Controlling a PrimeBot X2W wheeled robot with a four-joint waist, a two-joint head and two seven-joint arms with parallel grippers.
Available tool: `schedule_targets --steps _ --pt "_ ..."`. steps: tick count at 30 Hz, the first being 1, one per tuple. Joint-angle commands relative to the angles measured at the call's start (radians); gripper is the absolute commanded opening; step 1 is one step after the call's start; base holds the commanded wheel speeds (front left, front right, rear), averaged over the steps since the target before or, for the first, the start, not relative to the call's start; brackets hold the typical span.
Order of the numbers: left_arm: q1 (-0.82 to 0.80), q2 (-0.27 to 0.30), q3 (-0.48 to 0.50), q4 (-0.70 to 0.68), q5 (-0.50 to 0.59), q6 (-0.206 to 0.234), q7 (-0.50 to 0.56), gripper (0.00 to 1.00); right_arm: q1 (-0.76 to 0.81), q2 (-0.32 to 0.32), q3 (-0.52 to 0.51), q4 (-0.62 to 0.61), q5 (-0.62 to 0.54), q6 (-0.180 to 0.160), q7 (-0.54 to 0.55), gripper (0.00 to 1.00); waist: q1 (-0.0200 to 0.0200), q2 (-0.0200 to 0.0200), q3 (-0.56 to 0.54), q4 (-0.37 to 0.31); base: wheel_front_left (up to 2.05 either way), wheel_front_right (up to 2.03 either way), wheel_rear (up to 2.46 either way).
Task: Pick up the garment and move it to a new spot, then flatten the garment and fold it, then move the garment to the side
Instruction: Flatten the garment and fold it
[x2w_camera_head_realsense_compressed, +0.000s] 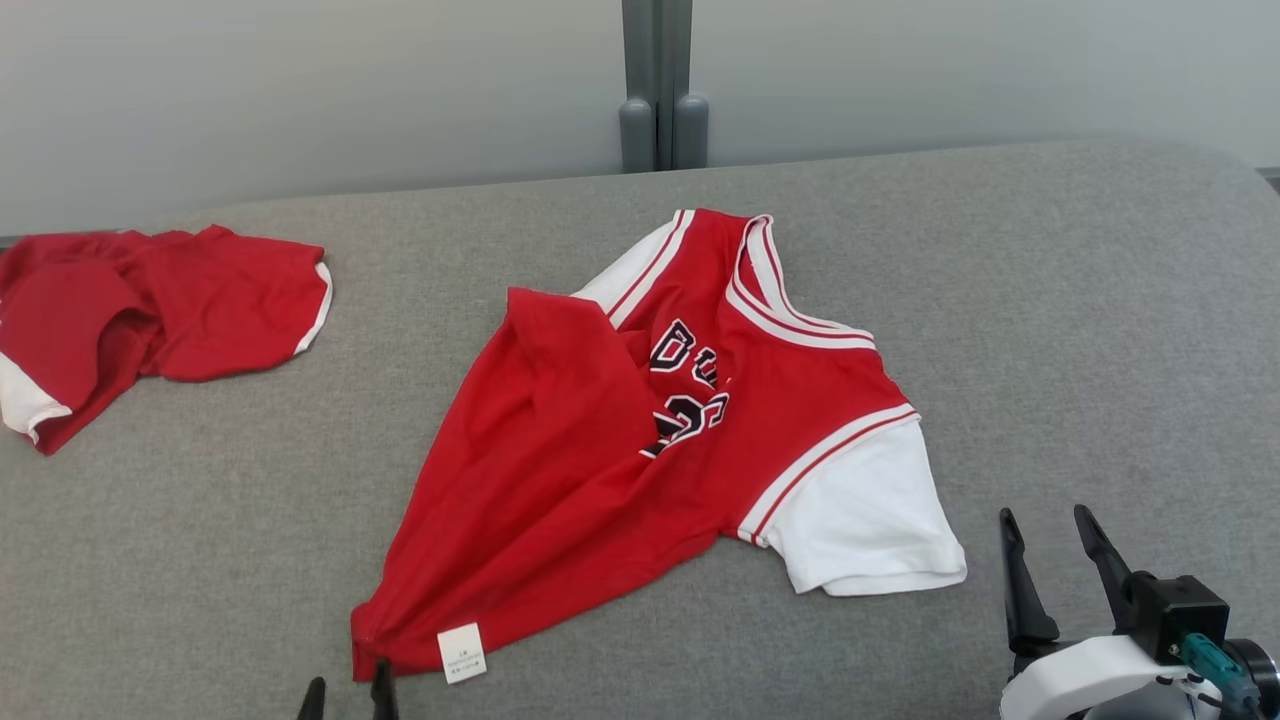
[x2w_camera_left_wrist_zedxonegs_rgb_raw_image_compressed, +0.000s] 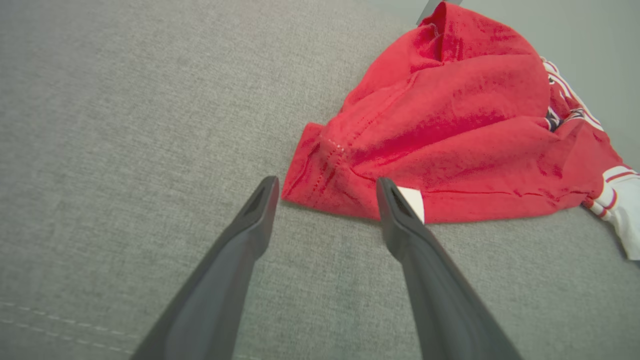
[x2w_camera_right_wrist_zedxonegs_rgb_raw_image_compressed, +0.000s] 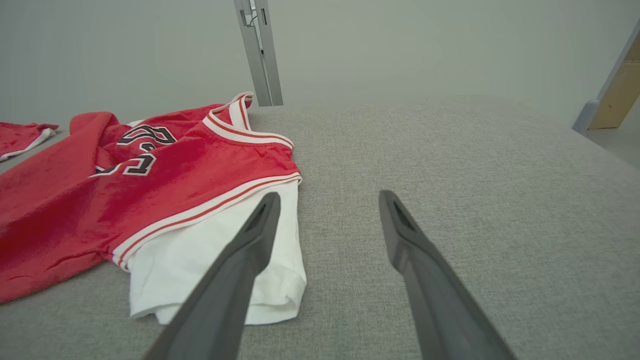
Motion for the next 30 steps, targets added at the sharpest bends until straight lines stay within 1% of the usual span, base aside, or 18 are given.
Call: schedule_targets --steps 1,5,8,11,14,16,19,23,30 --pt "0.016 0.002 0.025 -0.028 0.018 -0.006 -0.001 1.00 0.014 -0.001 -0.003 -0.004 -0.001 -0.001 0.000 1.00 0.0000 0.0000 -0.021 -0.002 0.00 0.00 0.00" --pt "0.038 0.000 0.088 -0.127 0.051 -0.003 -0.001 1.00 0.025 -0.001 -0.008 -0.017 -0.005 -0.001 0.000 1.00 0.0000 0.0000 -0.040 -0.004 0.00 0.00 0.00" --pt "0.042 0.000 0.116 -0.205 0.090 0.004 -0.001 1.00 0.029 -0.001 -0.008 -0.035 -0.012 -0.001 0.000 1.00 0.0000 0.0000 -0.051 -0.006 0.00 0.00 0.00" --pt "0.040 0.000 0.128 -0.270 0.134 0.001 -0.001 1.00 0.032 -0.001 -0.005 -0.063 -0.026 -0.001 0.000 1.00 0.0000 0.0000 -0.056 -0.007 0.00 0.00 0.00" --pt "0.040 0.000 0.121 -0.315 0.182 -0.009 -0.001 1.00 0.038 -0.002 -0.011 -0.097 -0.033 -0.001 0.000 1.00 0.0000 0.0000 -0.059 -0.009 0.00 0.00 0.00" --pt "0.047 0.000 0.109 -0.322 0.223 -0.016 -0.001 1.00 0.043 -0.001 -0.013 -0.109 -0.040 -0.001 0.000 1.00 0.0000 0.0000 -0.060 -0.012 0.00 0.00 0.00" --pt "0.052 0.000 0.097 -0.308 0.244 -0.025 -0.001 1.00 0.050 -0.001 -0.015 -0.108 -0.052 -0.001 0.000 1.00 0.0000 0.0000 -0.059 -0.017 0.00 0.00 0.00" --pt "0.043 0.000 0.088 -0.275 0.225 -0.035 -0.001 1.00 0.059 0.000 -0.003 -0.084 -0.072 -0.001 0.000 1.00 0.0000 0.0000 -0.055 -0.023 0.00 0.00 0.00" --pt "0.028 0.000 0.081 -0.259 0.211 -0.041 -0.001 1.00 0.056 0.000 0.015 -0.074 -0.057 -0.001 0.000 1.00 0.0000 0.0000 -0.051 -0.030 0.00 0.00 0.00"
